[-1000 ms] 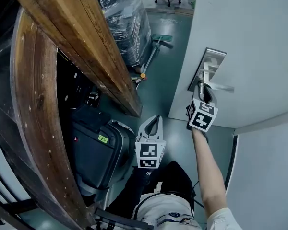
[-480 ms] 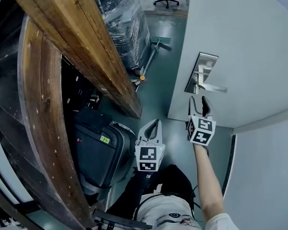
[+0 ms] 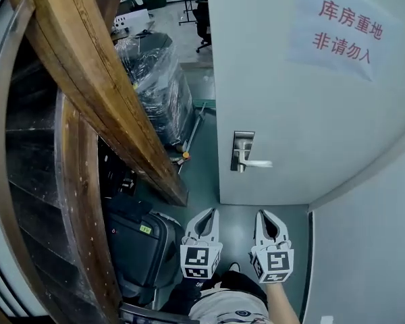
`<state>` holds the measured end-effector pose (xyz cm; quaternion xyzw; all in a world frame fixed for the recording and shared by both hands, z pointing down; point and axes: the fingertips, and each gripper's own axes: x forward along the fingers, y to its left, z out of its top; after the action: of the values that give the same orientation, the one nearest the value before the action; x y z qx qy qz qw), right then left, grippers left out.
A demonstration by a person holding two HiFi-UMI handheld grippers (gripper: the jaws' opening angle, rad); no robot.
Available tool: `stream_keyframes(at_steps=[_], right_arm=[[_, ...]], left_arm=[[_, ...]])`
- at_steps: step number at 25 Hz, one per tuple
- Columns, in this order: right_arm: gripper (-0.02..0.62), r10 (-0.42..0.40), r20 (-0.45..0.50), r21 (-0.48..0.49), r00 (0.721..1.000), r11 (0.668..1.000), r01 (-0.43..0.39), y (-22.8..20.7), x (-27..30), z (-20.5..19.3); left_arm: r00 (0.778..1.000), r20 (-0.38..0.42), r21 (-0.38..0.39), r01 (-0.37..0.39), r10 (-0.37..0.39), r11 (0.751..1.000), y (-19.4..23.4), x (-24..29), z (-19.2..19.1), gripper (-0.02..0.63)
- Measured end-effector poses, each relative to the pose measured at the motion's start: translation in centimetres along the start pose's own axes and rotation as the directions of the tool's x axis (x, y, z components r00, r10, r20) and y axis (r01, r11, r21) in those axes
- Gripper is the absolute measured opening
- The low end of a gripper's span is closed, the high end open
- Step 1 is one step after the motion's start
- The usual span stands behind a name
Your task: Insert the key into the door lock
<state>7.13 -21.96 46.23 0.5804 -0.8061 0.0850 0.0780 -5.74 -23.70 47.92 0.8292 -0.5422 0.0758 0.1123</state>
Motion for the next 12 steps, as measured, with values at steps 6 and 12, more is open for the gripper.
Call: stream_keyframes(at_steps=[6, 12], right_arm=[[0.006, 0.007, 0.105, -0.008, 0.994, 1.000, -0.007, -0.4, -2.8, 4.9], [0.006, 0.012, 0.160, -0.019, 0.987, 1.000, -0.009, -0.3, -2.9, 7.2]], left_arm=[[0.998, 0.062, 0.025, 0.027, -0.028, 0.999, -2.8, -1.0, 3.8, 0.005], [0.993, 0.115, 0.064, 0.033, -0.041, 0.997, -3.8, -1.1, 6.3, 0.005]])
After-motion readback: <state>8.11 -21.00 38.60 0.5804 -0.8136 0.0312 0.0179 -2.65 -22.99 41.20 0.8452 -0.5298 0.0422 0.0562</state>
